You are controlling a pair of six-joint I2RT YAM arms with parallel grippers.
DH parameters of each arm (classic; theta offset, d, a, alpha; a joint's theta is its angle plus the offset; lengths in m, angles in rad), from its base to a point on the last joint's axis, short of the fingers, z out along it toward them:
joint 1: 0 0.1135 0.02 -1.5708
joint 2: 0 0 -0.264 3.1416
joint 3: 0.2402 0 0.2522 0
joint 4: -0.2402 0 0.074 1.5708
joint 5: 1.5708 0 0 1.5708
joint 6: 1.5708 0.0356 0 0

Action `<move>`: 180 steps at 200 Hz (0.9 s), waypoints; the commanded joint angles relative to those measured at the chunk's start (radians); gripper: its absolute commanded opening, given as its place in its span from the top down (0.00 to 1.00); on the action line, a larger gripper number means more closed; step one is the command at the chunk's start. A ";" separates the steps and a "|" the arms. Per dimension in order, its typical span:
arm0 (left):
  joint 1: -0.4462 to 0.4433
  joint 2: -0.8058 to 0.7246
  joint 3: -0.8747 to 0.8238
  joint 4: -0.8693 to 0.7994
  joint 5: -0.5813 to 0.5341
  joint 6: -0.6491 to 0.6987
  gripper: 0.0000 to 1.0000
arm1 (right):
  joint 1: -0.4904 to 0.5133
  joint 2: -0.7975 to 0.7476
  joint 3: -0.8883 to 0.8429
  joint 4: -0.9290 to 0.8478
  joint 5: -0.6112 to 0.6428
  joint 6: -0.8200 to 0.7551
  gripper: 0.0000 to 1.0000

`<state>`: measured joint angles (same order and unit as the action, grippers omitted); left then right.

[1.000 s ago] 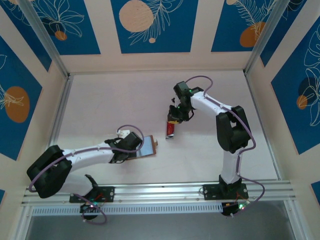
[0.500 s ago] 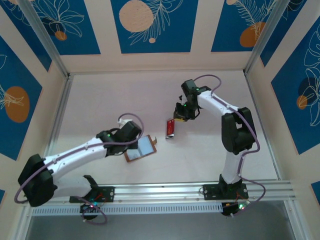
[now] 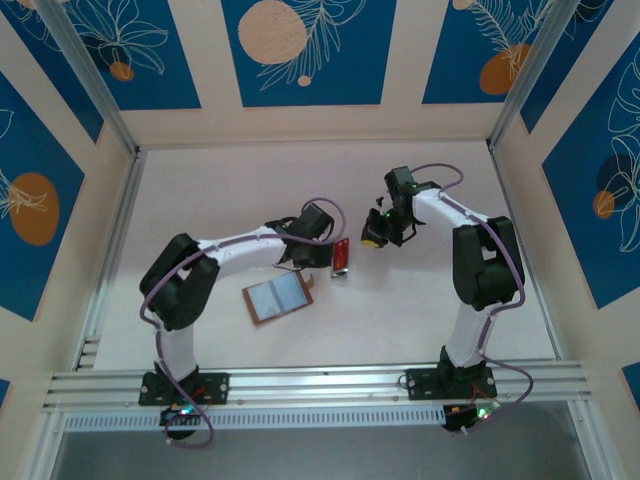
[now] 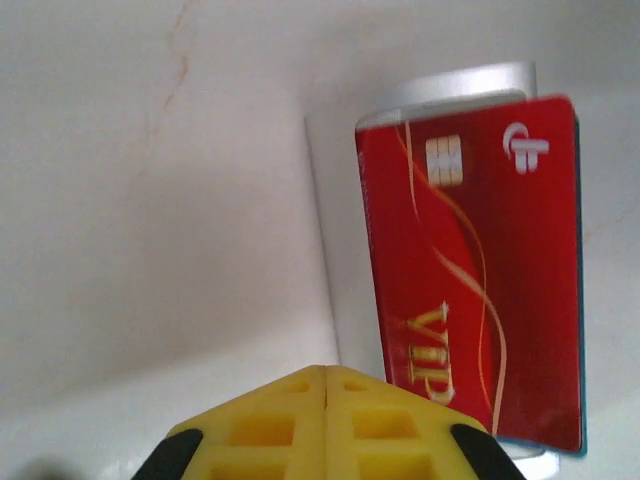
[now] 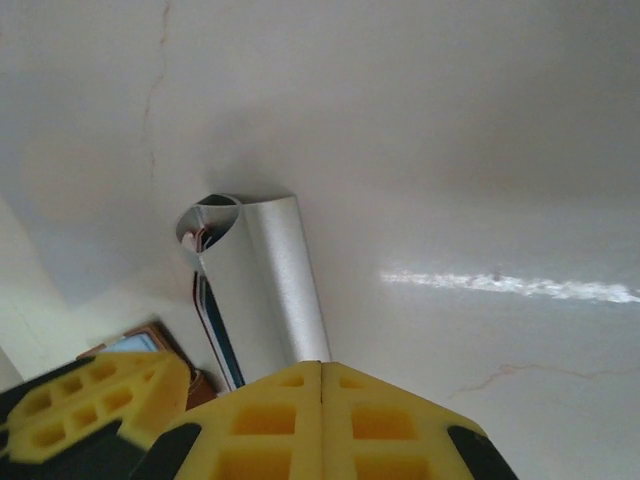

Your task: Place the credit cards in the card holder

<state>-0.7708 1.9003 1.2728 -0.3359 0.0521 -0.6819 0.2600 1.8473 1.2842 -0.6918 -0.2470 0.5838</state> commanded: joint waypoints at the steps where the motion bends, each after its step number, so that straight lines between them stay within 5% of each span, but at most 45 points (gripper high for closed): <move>1: 0.020 0.038 0.069 0.044 0.096 -0.010 0.96 | 0.002 0.002 -0.023 0.031 -0.073 0.009 1.00; 84: 0.020 0.121 0.129 0.033 0.120 -0.013 0.96 | 0.033 0.058 -0.017 0.057 -0.104 0.016 1.00; 180: 0.004 0.167 0.180 0.051 0.170 -0.018 0.95 | 0.022 -0.002 -0.033 -0.003 -0.001 0.007 1.00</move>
<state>-0.7555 2.0472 1.4220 -0.2905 0.1898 -0.6933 0.2893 1.8912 1.2617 -0.6491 -0.2684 0.5873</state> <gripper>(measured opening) 0.047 0.050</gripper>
